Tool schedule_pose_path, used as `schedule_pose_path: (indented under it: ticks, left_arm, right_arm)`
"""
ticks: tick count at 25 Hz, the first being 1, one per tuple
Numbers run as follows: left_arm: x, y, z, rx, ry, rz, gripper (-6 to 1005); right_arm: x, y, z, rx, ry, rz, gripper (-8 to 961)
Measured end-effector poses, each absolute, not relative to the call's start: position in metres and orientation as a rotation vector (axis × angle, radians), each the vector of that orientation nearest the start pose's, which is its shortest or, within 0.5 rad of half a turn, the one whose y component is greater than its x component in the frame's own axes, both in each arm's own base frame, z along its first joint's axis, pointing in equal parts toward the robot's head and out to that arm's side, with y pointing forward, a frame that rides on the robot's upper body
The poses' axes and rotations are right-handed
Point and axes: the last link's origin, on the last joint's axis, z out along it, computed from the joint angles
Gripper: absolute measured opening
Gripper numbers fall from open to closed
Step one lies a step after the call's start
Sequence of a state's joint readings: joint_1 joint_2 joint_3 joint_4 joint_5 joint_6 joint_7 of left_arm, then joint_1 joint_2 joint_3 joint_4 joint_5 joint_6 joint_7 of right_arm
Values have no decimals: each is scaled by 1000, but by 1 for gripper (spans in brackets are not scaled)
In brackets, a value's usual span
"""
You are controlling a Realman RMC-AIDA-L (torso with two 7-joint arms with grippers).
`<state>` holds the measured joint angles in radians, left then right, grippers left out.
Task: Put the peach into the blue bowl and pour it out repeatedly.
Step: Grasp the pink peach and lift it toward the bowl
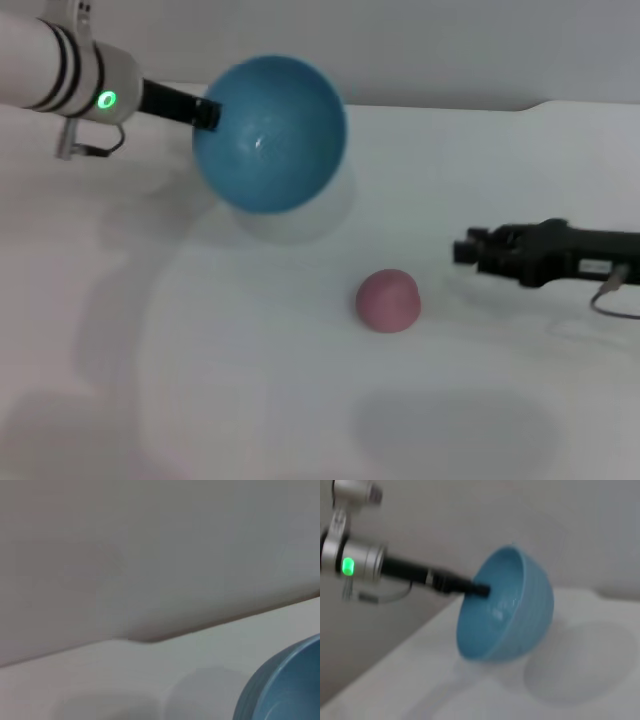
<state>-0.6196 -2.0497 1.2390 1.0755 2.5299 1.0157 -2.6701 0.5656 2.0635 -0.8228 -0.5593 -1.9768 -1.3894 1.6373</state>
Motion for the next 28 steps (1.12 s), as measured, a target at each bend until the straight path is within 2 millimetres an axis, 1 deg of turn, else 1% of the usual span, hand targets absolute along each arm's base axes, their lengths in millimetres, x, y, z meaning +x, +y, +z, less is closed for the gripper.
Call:
schedule_pose_path:
  ticks: [3, 8, 12, 16, 22, 28]
  left_arm:
    - [-221, 413, 26, -2191, -1167, 94, -1]
    - [-218, 401, 37, -2186, -1200, 200, 0]
    - [-221, 395, 40, -2176, -1224, 258, 0]
    - [-225, 392, 42, -2165, -1258, 267, -1]
    - [-224, 391, 40, -2173, -1259, 277, -1]
    - [-219, 392, 37, -2195, -1234, 290, -1]
  right_arm:
    - [260, 344, -40, -2751, 1002, 490, 454]
    - [253, 359, -62, -2759, 969, 293, 497]
    - [249, 362, -77, -2780, 931, 191, 589]
    - [242, 366, -88, -2791, 939, 151, 680]
    - [241, 366, -96, -2785, 928, 123, 680]
    - [243, 366, -109, -2734, 975, 115, 681]
